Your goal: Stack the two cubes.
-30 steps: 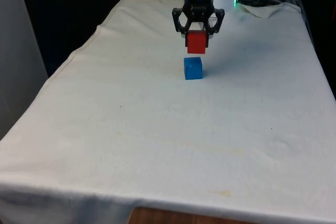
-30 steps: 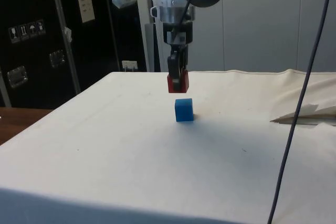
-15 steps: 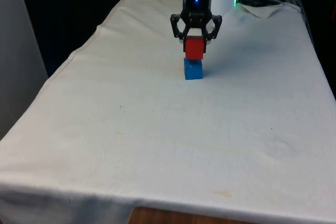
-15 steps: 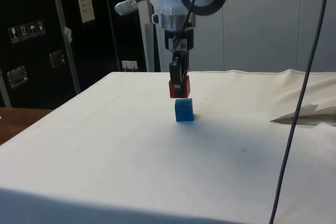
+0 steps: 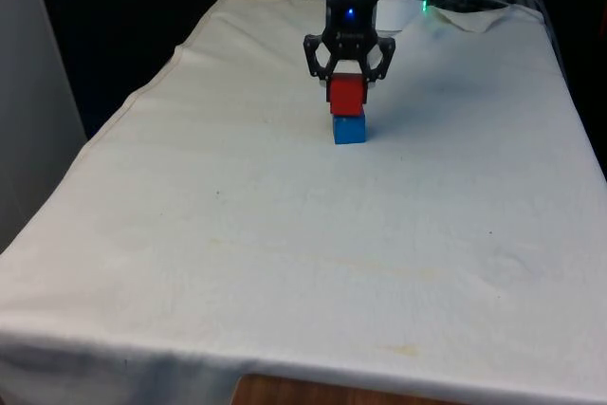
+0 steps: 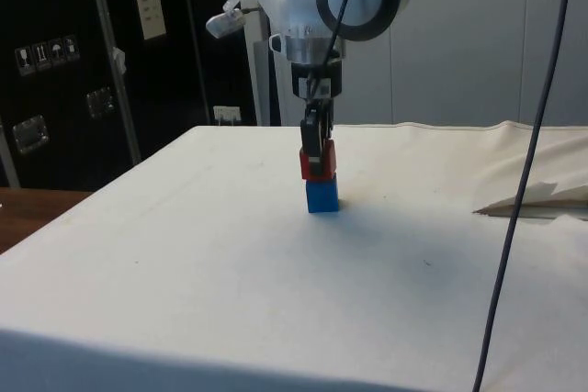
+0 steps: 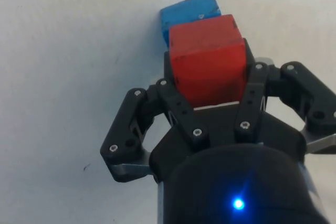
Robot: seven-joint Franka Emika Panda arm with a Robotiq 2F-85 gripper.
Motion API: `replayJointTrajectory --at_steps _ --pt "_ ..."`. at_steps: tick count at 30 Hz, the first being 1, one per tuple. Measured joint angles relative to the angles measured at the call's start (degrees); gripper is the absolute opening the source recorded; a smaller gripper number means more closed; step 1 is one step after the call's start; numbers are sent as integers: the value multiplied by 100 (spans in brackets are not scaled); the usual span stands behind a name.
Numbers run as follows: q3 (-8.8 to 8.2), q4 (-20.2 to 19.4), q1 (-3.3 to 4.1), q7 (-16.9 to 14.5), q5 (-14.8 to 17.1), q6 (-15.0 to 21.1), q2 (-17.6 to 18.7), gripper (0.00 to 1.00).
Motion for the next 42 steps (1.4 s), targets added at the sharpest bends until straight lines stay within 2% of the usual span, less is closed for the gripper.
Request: replayJointTrajectory --at_steps 5,30,31,32,33,36,37,40,42 --pt "-40 -11 -6 -52 0 46 34 1" --pt "-34 -6 11 -57 0 69 92 3" --pt "-34 -6 11 -57 0 69 92 16" --pt "-34 -6 11 -57 0 69 92 16" --pt "-34 -6 11 -57 0 69 92 26" --pt "-34 -6 11 -57 0 69 92 56" --pt "-34 -6 11 -57 0 69 92 70" --pt "-34 -6 11 -57 0 69 92 100" --pt "-34 -6 11 -57 0 69 92 100"
